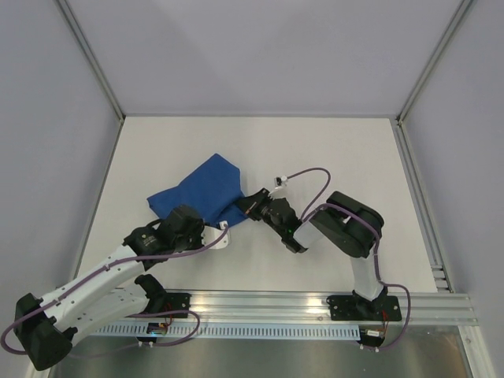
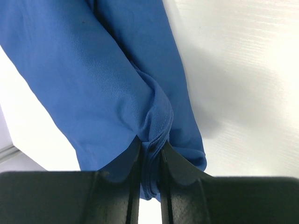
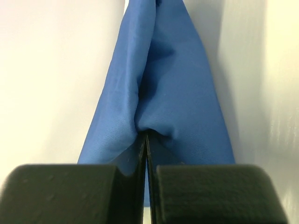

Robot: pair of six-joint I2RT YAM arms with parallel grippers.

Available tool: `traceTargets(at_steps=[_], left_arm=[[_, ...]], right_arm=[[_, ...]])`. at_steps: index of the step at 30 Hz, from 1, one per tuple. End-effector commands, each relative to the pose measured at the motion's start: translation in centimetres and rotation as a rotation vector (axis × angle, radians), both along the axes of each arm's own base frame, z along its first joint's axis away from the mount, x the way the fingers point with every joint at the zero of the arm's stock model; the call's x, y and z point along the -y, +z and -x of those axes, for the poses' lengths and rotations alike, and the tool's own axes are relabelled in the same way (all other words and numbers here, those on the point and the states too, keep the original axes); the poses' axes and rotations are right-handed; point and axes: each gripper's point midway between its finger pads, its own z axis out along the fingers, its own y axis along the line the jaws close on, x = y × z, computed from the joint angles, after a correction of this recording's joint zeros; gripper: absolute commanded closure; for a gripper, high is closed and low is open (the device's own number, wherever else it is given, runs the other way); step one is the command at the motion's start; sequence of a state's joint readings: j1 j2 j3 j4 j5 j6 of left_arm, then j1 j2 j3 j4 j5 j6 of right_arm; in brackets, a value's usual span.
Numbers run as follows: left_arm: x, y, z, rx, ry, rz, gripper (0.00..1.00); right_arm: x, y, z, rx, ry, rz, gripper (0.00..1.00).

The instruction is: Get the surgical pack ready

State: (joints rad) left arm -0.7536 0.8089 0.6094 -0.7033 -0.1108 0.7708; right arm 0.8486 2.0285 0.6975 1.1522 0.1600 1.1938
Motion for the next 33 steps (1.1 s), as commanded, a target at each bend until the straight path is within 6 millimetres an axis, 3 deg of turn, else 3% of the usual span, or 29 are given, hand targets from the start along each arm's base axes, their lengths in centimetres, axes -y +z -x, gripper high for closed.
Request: traceTargets(at_steps=[1, 7, 11, 16, 21, 24, 26, 27, 30, 33], left_arm=[[-0.4, -0.7, 2.5, -0.107, -0.015, -0.006, 0.78], [-0.8, -0.7, 1.2, -0.048, 0.038, -0.015, 0.93], [-0.5, 0.0, 0.6, -0.022, 0.056, 0.014, 0.93], [-0.5, -0.2, 0.9, -0.032, 0.051, 0.018, 0.94], [-0.4, -0.4, 0.9, -0.026, 0.051, 0.027, 0.94], [-0.1, 0.2, 0.6, -0.01, 0.052, 0.047, 0.94], [0.1, 0.7, 0.3, 0.004, 0.059, 0.059, 0.94], [0.1, 0.8, 0.2, 0.011, 0.061, 0.057, 0.95], [-0.1, 1.0, 0.0, 0.025, 0.071, 0.052, 0.96], [-0.2, 0.8, -0.1, 0.026, 0.075, 0.049, 0.96]], right_arm=[[0.1, 2.1, 0.5, 0.071, 0.062, 0.04, 1.0], [-3.0, 0.5, 4.7, -0.036, 0.186, 0.052, 1.0], [-5.2, -0.2, 5.8, -0.067, 0.214, -0.006, 1.0], [-7.8, 2.0, 6.2, -0.012, 0.247, -0.056, 1.0], [-8.4, 2.3, 5.9, 0.001, 0.226, -0.043, 1.0], [-10.2, 1.2, 6.9, -0.058, 0.263, -0.055, 1.0], [-11.5, -0.1, 8.5, -0.106, 0.292, -0.074, 0.99], [-12.3, 0.2, 9.7, -0.136, 0.309, -0.122, 1.0], [-12.9, -0.5, 11.5, -0.177, 0.317, -0.165, 0.99], [-13.2, -0.3, 11.6, -0.161, 0.303, -0.183, 1.0]])
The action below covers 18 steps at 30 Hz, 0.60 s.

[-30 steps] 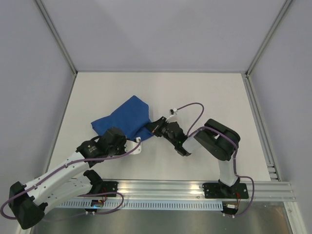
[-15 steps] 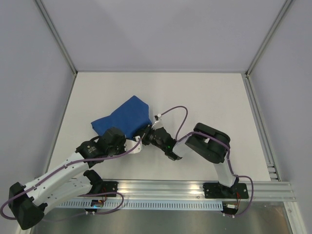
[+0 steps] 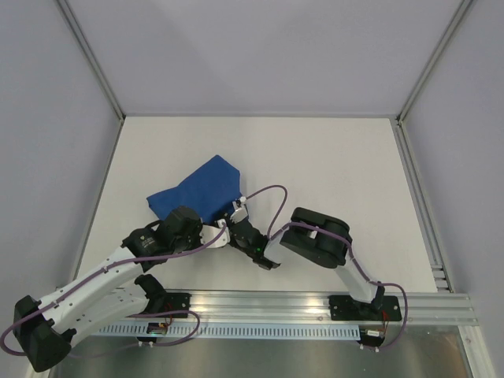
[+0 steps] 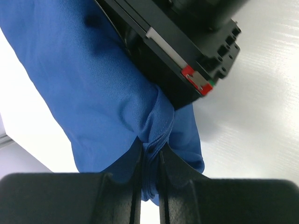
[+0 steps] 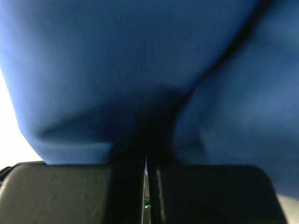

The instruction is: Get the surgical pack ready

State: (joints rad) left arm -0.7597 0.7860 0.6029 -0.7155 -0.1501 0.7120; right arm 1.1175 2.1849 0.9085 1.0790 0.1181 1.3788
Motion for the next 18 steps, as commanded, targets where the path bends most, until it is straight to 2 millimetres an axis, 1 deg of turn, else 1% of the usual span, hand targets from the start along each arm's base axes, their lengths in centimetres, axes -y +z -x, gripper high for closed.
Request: traceTargets(at_steps=[1, 4, 6, 7, 9, 10, 12, 13, 14, 15, 16, 17, 18], left_arm=[[0.4, 0.7, -0.2, 0.02, 0.011, 0.034, 0.96], [0.1, 0.4, 0.3, 0.001, 0.008, 0.023, 0.96], [-0.3, 0.4, 0.6, -0.002, -0.001, 0.011, 0.93], [-0.7, 0.1, 1.0, -0.017, -0.004, -0.008, 0.81], [-1.1, 0.0, 1.4, -0.018, -0.004, -0.016, 0.68], [-1.4, -0.1, 1.6, -0.026, -0.003, -0.028, 0.58], [-1.5, 0.0, 1.8, -0.034, 0.004, -0.024, 0.51], [-1.8, -0.1, 2.2, -0.049, 0.001, -0.033, 0.44], [-1.5, 0.0, 2.4, -0.058, -0.009, -0.024, 0.4], [-1.5, 0.0, 2.6, -0.066, -0.015, -0.02, 0.36], [-1.3, 0.2, 3.0, -0.089, -0.029, -0.011, 0.3], [-1.1, 0.3, 3.2, -0.1, -0.04, -0.005, 0.27], [-0.9, 0.6, 3.5, -0.111, -0.052, 0.008, 0.26]], right_arm=[[-1.6, 1.5, 1.3, 0.004, 0.011, -0.084, 0.99], [-1.6, 1.8, 0.1, 0.048, -0.016, -0.062, 1.0], [-1.1, 1.8, -0.6, 0.05, -0.016, -0.044, 0.99], [-0.7, 1.5, -0.2, 0.044, 0.005, -0.015, 1.0], [0.3, 0.7, 0.4, 0.047, 0.021, 0.04, 1.0], [0.7, 1.8, 1.0, 0.064, 0.051, 0.044, 0.99], [2.8, -1.2, 2.9, 0.054, 0.116, 0.198, 0.98], [3.3, -0.2, 4.2, 0.063, 0.178, 0.213, 0.97], [4.7, -1.6, 5.1, 0.09, 0.218, 0.289, 0.96], [6.3, -3.3, 6.0, 0.062, 0.244, 0.37, 0.94], [7.9, -3.2, 6.8, 0.065, 0.257, 0.399, 0.92], [8.1, -2.4, 6.7, 0.085, 0.261, 0.399, 0.91], [10.3, -3.9, 7.2, 0.058, 0.266, 0.461, 0.87]])
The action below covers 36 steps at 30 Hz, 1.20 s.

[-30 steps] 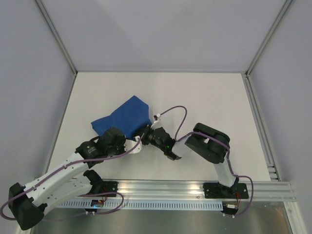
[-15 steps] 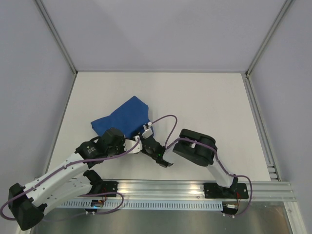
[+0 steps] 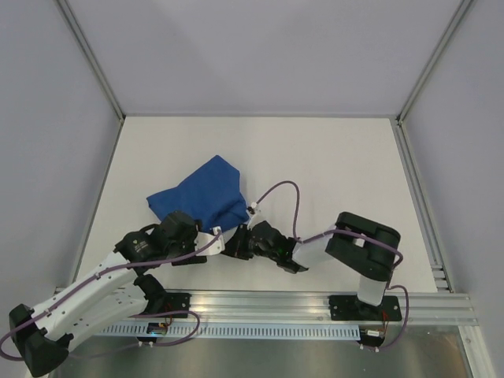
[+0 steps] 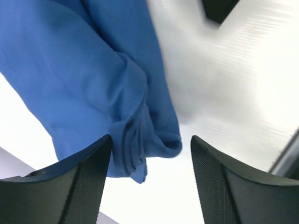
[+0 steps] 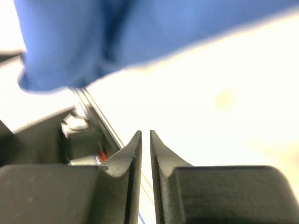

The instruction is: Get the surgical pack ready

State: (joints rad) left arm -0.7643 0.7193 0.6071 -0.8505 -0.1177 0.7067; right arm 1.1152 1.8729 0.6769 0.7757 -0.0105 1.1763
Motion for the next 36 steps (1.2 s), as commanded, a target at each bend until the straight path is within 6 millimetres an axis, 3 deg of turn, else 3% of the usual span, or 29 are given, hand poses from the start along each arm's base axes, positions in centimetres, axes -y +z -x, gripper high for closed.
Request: traceTargets(at_steps=[1, 4, 5, 7, 8, 10, 12, 13, 15, 16, 19, 22, 24, 28, 29, 32, 34, 36], left_arm=[[0.8, 1.8, 1.3, -0.051, -0.031, 0.054, 0.23], [2.5, 3.6, 1.5, -0.076, -0.046, 0.143, 0.22], [3.0, 4.0, 1.2, -0.072, -0.039, 0.162, 0.21], [4.2, 5.7, 0.2, -0.049, -0.013, 0.221, 0.18], [4.7, 5.8, -0.1, -0.061, -0.006, 0.226, 0.17], [6.1, 7.0, -0.9, -0.055, -0.003, 0.277, 0.13], [7.2, 6.9, -2.1, -0.05, 0.019, 0.296, 0.11], [7.0, 6.0, -3.0, -0.042, 0.05, 0.261, 0.11], [6.9, 4.9, -4.3, -0.003, 0.081, 0.234, 0.12], [6.4, 4.3, -4.8, 0.01, 0.104, 0.198, 0.14], [5.8, 2.7, -4.9, -0.007, 0.125, 0.147, 0.19], [4.7, 1.0, -5.0, 0.0, 0.138, 0.081, 0.27], [3.8, 0.1, -5.0, 0.012, 0.15, 0.039, 0.39], [3.3, -1.3, -3.8, -0.028, 0.131, 0.029, 0.55], [3.0, -1.7, -3.3, -0.046, 0.124, 0.013, 0.7], [2.1, -2.4, -2.3, -0.063, 0.099, -0.013, 1.0], [1.4, -2.3, -1.8, -0.044, 0.079, -0.016, 1.0], [0.7, -2.1, -1.2, -0.038, 0.067, -0.027, 1.0]], right_arm=[[4.5, -1.2, 2.2, 0.027, 0.103, 0.161, 0.85], [7.1, 0.1, 1.4, 0.046, 0.082, 0.192, 0.8], [8.2, 0.2, 0.2, 0.043, 0.054, 0.216, 0.77], [8.5, 2.5, -1.8, 0.072, 0.048, 0.18, 0.73], [9.4, 3.3, -4.1, 0.074, 0.001, 0.16, 0.7], [9.3, 5.4, -6.4, 0.106, -0.016, 0.118, 0.67], [9.8, 5.9, -8.9, 0.133, -0.064, 0.147, 0.59], [9.3, 7.5, -10.5, 0.185, -0.077, 0.147, 0.56], [9.1, 7.1, -11.8, 0.182, -0.097, 0.168, 0.54], [8.5, 8.1, -12.6, 0.19, -0.108, 0.144, 0.53], [7.1, 8.1, -13.8, 0.169, -0.113, 0.111, 0.53], [6.3, 5.8, -14.5, 0.108, -0.124, 0.119, 0.52], [6.0, 4.7, -15.0, 0.092, -0.135, 0.117, 0.52], [5.5, 4.3, -15.0, 0.07, -0.135, 0.088, 0.58], [5.2, 4.7, -15.0, 0.081, -0.131, 0.069, 0.68], [5.1, 4.5, -14.6, 0.076, -0.114, 0.058, 0.93], [5.6, 3.9, -14.2, 0.072, -0.115, 0.071, 1.0], [6.6, 3.1, -13.9, 0.074, -0.128, 0.1, 0.99]])
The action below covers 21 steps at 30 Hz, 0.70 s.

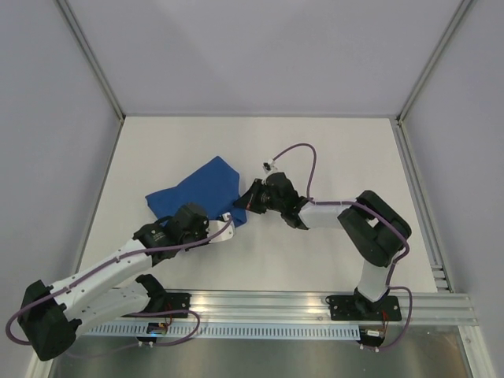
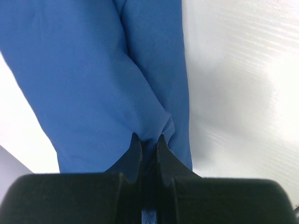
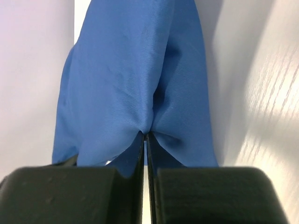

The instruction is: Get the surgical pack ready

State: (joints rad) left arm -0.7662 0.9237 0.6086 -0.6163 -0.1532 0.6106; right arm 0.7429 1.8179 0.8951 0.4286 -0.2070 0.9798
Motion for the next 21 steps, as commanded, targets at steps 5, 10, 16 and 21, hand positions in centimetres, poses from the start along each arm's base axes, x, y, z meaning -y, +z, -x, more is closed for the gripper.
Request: traceTargets(at_steps=[5, 10, 16, 21], left_arm=[[-3.8, -1.0, 4.3, -0.084, -0.089, -0.11, 1.0], [-4.2, -2.8, 5.3, -0.135, -0.103, -0.13, 0.87], [-5.2, -0.2, 7.1, -0.267, -0.063, -0.183, 0.32], [-7.6, 0.1, 10.4, -0.432, -0.118, -0.298, 0.21]], right_arm=[[1.9, -0.6, 0.7, 0.038, -0.002, -0.006, 1.0], [2.5, -0.7, 3.3, 0.136, 0.156, 0.073, 0.7], [6.2, -0.6, 5.1, 0.242, 0.173, 0.2, 0.57], [6.8, -1.4, 5.8, 0.29, 0.227, 0.247, 0.55]])
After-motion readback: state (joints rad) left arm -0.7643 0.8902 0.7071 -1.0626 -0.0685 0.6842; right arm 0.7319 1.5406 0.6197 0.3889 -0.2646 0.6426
